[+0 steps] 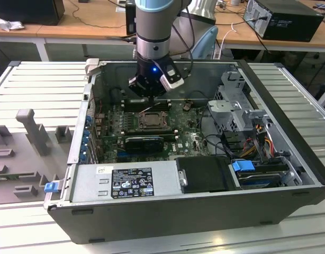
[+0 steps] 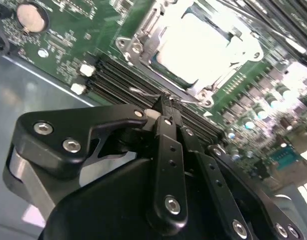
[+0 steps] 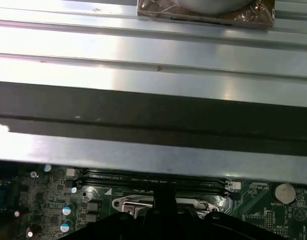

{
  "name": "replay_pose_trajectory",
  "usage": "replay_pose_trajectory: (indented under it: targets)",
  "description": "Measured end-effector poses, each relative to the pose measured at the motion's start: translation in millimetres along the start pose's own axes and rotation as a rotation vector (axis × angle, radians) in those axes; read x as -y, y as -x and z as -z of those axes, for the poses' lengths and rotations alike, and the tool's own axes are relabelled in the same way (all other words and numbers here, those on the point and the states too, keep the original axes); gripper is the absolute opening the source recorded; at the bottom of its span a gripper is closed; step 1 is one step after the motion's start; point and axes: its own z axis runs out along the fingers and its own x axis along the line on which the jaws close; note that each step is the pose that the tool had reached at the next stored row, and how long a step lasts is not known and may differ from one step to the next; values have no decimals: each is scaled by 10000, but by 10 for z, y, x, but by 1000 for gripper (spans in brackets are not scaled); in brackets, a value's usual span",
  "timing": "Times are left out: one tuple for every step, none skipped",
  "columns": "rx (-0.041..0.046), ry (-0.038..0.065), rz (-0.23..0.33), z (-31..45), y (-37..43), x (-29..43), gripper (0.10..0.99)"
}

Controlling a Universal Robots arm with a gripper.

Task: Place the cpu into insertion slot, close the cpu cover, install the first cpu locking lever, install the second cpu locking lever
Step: 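Install the first cpu locking lever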

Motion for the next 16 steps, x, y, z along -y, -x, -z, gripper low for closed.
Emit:
replay_pose_trajectory:
  targets:
    - [1,2,-1,-8,13,-3,106]
    - [1,4,-2,-15,23,-5,106]
    - [1,4,-3,-28,44,-7,106]
    - [1,4,-3,-39,60,-7,106]
    - [1,3,-3,-52,80,-8,106]
    - [0,4,-2,-64,96,-8,106]
    - [0,3,-1,-75,111,-8,106]
    - [0,3,-1,-87,123,-8,106]
    - [1,4,-1,-99,133,-8,106]
    - [1,3,-2,-109,140,-7,106]
    - [1,4,-3,-119,148,-6,106]
    - [7,3,-2,-128,153,-5,106]
    - [19,3,-1,-136,154,-4,106]
    - [33,1,-1,-146,155,-2,106]
    - [45,1,3,-158,159,-1,106]
    - [50,0,5,-169,162,1,106]
